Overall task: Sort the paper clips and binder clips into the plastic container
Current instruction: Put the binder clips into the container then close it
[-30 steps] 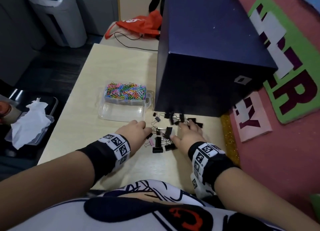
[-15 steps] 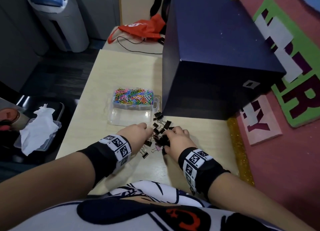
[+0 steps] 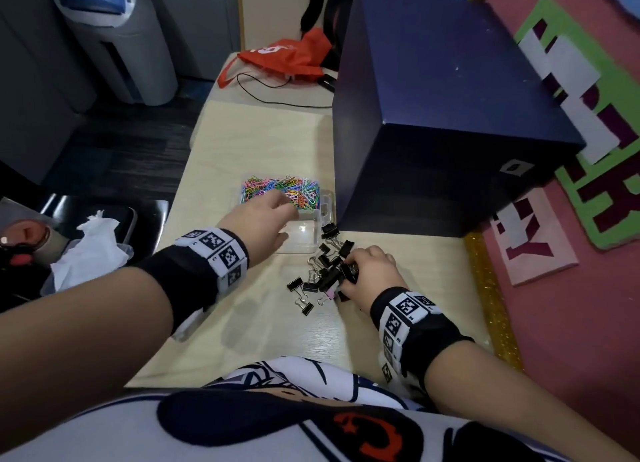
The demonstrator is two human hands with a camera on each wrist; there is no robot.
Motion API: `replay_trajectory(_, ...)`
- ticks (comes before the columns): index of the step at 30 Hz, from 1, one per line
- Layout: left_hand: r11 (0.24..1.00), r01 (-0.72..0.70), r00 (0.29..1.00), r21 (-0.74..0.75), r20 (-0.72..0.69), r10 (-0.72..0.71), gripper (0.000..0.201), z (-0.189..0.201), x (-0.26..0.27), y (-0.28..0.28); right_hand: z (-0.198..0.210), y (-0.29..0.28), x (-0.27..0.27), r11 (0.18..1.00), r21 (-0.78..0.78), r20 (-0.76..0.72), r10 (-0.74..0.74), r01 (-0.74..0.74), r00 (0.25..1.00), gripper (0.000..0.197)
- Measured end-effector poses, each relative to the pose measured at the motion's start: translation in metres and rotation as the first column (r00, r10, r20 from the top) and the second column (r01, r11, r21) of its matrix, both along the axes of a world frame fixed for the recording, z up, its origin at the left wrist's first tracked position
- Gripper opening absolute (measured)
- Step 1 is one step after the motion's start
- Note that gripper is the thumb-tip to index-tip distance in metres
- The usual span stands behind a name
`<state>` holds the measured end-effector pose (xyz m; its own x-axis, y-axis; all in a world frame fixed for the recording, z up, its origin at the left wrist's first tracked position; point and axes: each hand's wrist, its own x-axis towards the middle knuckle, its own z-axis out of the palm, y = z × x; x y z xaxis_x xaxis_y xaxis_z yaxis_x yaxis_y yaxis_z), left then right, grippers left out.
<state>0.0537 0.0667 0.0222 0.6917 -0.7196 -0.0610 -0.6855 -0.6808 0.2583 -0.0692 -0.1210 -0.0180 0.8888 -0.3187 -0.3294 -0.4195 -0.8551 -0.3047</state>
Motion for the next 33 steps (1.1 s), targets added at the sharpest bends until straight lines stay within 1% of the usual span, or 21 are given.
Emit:
replay_trajectory(1,0.997,-0.016,1.0,0.076,0.024,0.015,0.028,-0.001,0.001,0.002,0.0,-0.001,-0.001,1.0,0.007,0.005,-0.011,0.011,1.0,0.043)
replay_trajectory(3,0.965,-0.031,0.998,0.26,0.058,0.017,0.025,-0.004,-0.001,0.005,0.0,-0.003,-0.002,0.999,0.022,0.005,-0.032,0.032,0.999,0.04)
replay_trajectory(4,0.946,-0.034,0.999,0.322,0.047,0.02,0.026,-0.007,-0.004,0.006,-0.001,-0.005,-0.003,0.998,0.035,0.008,-0.046,0.045,0.999,0.038)
replay_trajectory(5,0.936,-0.037,0.999,0.351,0.023,0.031,0.028,-0.01,-0.006,0.007,-0.002,-0.007,-0.004,0.997,0.052,0.014,-0.063,0.062,0.998,0.035)
replay_trajectory(7,0.946,-0.038,0.998,0.321,-0.034,0.052,0.032,-0.018,-0.012,0.005,-0.002,-0.011,-0.005,0.991,0.086,0.039,-0.104,0.101,0.994,0.029)
replay_trajectory(11,0.984,-0.019,0.991,0.179,-0.13,0.043,0.034,-0.026,-0.03,-0.01,0.001,-0.019,-0.005,0.985,0.118,0.103,-0.141,0.128,0.985,0.019)
replay_trajectory(13,0.996,0.007,0.994,0.088,-0.105,0.002,0.032,-0.027,-0.038,-0.015,0.005,-0.022,-0.002,0.982,0.138,0.164,-0.154,0.132,0.974,0.014)
replay_trajectory(15,0.997,0.073,0.997,0.031,-0.021,-0.073,0.029,-0.027,-0.041,-0.017,0.011,-0.022,0.005,0.98,0.161,0.22,-0.151,0.117,0.964,0.013)
replay_trajectory(16,0.993,0.112,0.994,0.029,0.006,-0.112,0.027,-0.027,-0.043,-0.017,0.014,-0.02,0.009,0.98,0.174,0.249,-0.14,0.098,0.958,0.013)
replay_trajectory(17,0.988,0.141,0.99,0.065,-0.008,-0.141,0.028,-0.026,-0.046,-0.017,0.017,-0.017,0.013,0.978,0.194,0.275,-0.127,0.074,0.953,0.013)
replay_trajectory(19,0.966,0.181,0.982,0.186,-0.086,-0.167,0.03,-0.026,-0.05,-0.016,0.022,-0.008,0.022,0.969,0.248,0.323,-0.092,0.01,0.942,0.015)
replay_trajectory(21,0.947,0.21,0.975,0.244,-0.125,-0.184,0.035,-0.028,-0.052,-0.012,0.026,0.001,0.03,0.955,0.286,0.338,-0.022,-0.08,0.941,0.021)
replay_trajectory(24,0.914,0.249,0.964,0.321,-0.174,-0.201,0.057,-0.036,-0.051,-0.005,0.029,0.009,0.036,0.94,0.283,0.305,0.099,-0.19,0.947,0.031)
replay_trajectory(26,0.884,0.264,0.96,0.385,-0.191,-0.204,0.063,-0.04,-0.05,-0.003,0.028,0.005,0.035,0.951,0.256,0.276,0.102,-0.176,0.956,0.032)
replay_trajectory(28,0.872,0.262,0.961,0.414,-0.195,-0.196,0.059,-0.042,-0.049,-0.004,0.024,-0.004,0.031,0.978,0.189,0.206,0.049,-0.089,0.977,0.031)
replay_trajectory(29,0.876,0.253,0.963,0.411,-0.194,-0.188,0.054,-0.042,-0.048,-0.005,0.022,-0.011,0.029,0.99,0.136,0.132,0.02,-0.038,0.991,0.034)
replay_trajectory(31,0.881,0.228,0.967,0.413,-0.203,-0.155,0.039,-0.04,-0.047,-0.01,0.016,-0.022,0.023,1.0,0.017,-0.075,-0.011,0.012,0.997,0.049)
replay_trajectory(33,0.879,0.205,0.969,0.431,-0.217,-0.12,0.028,-0.038,-0.047,-0.014,0.012,-0.03,0.015,0.999,-0.031,-0.229,0.008,-0.016,0.973,0.07)
